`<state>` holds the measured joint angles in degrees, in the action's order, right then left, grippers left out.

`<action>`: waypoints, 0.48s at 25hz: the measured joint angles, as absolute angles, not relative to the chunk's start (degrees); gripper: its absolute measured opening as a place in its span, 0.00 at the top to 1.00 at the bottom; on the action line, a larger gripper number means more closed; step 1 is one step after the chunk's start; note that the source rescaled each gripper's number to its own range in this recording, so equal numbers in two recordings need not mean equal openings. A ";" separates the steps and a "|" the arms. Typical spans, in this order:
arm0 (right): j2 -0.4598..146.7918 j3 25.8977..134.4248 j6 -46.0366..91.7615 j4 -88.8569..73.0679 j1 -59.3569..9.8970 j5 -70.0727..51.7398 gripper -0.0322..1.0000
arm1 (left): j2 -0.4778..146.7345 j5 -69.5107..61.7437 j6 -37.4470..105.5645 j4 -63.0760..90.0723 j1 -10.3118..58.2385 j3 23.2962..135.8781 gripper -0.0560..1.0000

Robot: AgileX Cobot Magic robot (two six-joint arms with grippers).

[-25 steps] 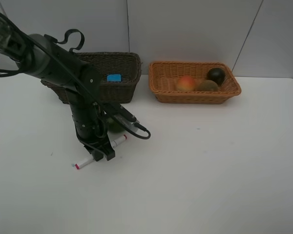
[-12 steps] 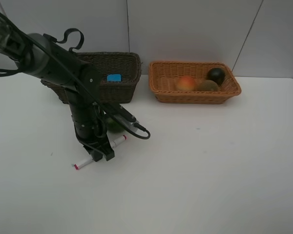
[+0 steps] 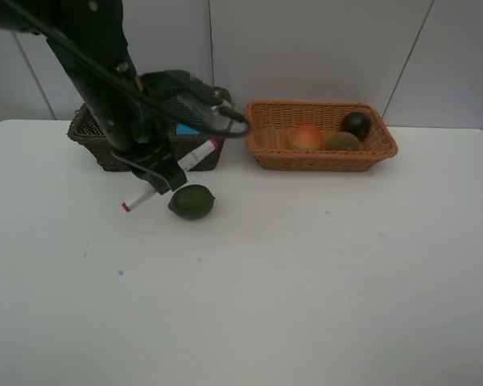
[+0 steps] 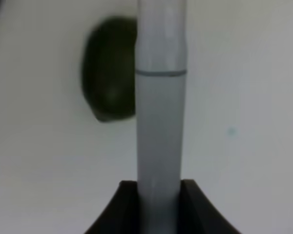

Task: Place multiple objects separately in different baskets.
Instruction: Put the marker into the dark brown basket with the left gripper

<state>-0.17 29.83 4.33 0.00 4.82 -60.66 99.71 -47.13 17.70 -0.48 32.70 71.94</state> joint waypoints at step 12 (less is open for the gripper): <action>-0.17 29.83 4.33 0.00 4.82 -60.66 0.00 | 108.40 -36.95 16.77 -16.88 26.68 89.81 0.80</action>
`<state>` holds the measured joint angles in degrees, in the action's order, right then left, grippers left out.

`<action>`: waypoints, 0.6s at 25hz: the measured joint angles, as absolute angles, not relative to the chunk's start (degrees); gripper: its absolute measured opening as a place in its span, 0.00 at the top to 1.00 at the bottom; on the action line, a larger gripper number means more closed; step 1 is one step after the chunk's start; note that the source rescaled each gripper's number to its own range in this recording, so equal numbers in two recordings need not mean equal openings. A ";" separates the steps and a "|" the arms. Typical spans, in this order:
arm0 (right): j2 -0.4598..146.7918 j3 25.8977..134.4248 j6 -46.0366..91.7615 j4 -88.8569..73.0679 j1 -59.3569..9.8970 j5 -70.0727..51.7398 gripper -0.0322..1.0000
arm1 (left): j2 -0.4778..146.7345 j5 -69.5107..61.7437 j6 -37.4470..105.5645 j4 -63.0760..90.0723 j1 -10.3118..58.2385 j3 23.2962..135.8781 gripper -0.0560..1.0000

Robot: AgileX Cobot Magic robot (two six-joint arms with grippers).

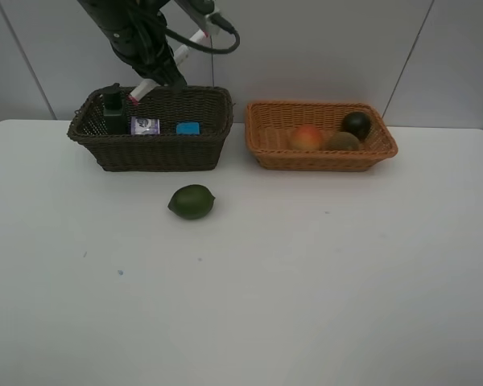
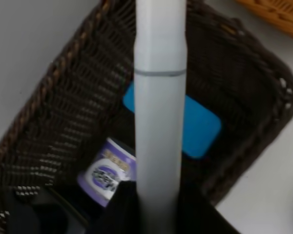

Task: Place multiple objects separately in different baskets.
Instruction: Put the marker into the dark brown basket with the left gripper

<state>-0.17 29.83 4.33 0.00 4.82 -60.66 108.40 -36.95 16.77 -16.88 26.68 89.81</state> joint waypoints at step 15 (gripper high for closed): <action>-0.17 29.83 4.33 0.00 4.82 -60.66 0.00 | 125.67 -31.38 20.60 -10.45 20.38 100.10 0.80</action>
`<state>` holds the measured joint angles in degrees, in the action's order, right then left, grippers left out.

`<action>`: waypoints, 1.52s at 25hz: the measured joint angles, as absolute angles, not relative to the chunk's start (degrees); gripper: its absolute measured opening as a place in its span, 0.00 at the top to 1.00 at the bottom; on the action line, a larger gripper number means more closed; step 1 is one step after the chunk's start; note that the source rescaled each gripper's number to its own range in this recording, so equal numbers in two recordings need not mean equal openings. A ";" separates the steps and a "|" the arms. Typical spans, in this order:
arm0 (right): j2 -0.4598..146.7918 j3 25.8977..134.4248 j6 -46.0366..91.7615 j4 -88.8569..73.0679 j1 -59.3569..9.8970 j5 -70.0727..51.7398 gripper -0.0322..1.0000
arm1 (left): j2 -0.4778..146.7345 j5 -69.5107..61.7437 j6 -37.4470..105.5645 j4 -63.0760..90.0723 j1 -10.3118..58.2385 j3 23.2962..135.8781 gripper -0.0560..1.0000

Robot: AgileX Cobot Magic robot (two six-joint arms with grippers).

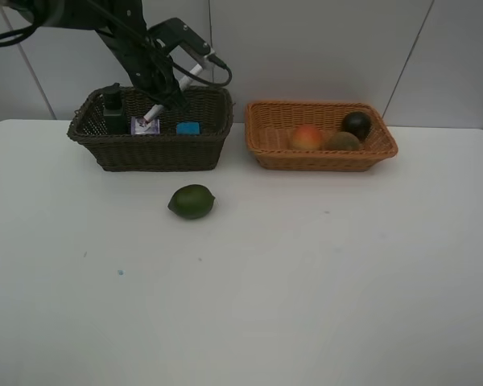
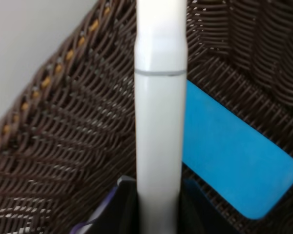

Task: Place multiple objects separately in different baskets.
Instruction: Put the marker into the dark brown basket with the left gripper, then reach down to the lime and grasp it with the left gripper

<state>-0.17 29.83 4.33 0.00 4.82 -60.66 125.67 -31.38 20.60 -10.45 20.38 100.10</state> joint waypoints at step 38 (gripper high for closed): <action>-0.17 29.83 4.33 0.00 4.82 -60.66 0.00 | 126.59 -31.48 17.61 -7.55 19.96 100.10 0.00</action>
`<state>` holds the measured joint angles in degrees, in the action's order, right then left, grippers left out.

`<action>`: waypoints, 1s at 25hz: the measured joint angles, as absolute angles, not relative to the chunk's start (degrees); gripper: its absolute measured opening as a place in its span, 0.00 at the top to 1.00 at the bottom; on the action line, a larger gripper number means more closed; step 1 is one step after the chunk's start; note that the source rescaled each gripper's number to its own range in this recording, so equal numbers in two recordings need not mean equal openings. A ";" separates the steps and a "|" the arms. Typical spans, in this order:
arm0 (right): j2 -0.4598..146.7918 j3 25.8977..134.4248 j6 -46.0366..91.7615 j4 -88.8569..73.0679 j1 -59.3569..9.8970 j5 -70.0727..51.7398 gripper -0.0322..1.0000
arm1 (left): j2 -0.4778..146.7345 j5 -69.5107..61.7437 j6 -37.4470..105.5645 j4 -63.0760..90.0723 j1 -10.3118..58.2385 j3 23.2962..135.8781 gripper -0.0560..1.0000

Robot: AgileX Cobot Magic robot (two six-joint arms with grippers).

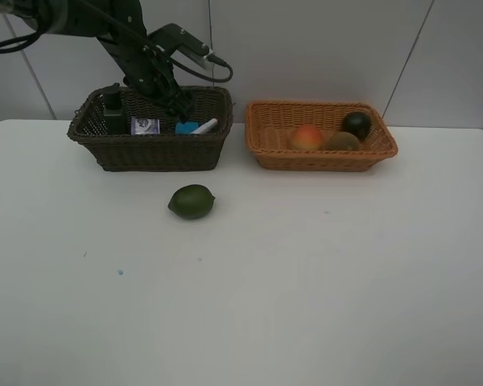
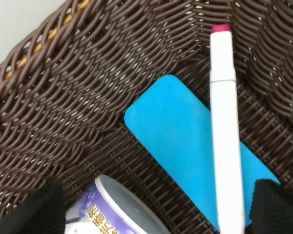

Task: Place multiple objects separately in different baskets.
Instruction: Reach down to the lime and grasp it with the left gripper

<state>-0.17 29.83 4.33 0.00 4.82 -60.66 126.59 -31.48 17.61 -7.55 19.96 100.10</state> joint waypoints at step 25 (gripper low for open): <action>-0.17 29.83 4.33 0.00 4.82 -60.66 0.00 | 112.52 -68.65 31.00 2.95 30.91 99.74 0.00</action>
